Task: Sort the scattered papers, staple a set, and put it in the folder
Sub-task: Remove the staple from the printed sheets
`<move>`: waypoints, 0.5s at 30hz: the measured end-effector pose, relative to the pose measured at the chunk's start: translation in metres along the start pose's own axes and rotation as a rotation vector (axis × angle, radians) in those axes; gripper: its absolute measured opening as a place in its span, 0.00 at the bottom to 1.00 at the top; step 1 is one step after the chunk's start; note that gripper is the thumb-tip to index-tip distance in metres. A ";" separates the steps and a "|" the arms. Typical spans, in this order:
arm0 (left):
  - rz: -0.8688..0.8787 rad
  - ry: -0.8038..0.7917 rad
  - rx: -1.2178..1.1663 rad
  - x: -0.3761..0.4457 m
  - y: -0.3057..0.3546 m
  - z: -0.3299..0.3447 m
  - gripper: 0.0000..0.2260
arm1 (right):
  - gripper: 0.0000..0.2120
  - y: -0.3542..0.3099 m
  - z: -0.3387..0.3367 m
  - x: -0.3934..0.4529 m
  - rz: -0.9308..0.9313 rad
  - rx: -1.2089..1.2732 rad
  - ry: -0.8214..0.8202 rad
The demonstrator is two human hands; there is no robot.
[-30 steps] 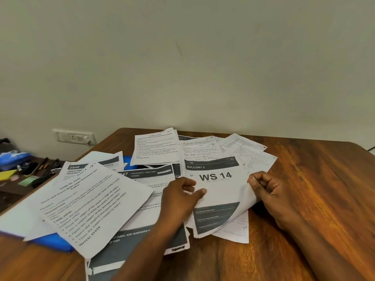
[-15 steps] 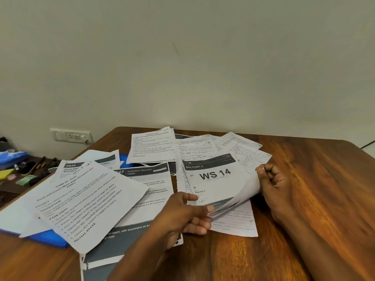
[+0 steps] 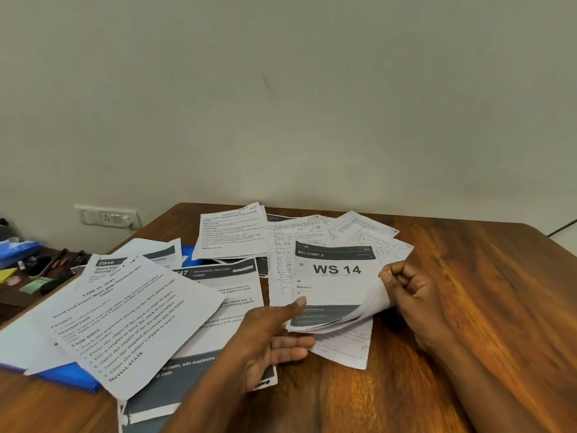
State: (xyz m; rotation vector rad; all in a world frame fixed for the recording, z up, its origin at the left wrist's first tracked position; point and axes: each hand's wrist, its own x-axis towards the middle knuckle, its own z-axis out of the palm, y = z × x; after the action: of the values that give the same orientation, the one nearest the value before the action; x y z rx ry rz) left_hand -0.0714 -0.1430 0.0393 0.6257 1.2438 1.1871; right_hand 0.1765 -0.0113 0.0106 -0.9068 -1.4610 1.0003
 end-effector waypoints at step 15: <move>0.148 0.140 0.071 0.021 -0.019 -0.006 0.16 | 0.12 -0.012 -0.019 0.006 0.252 -0.134 0.232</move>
State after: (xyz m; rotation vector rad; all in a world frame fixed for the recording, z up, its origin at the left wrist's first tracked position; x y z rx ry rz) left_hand -0.0732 -0.1312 0.0132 0.7061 1.3813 1.3326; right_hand 0.1941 -0.0076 0.0245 -1.2851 -1.2490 0.9497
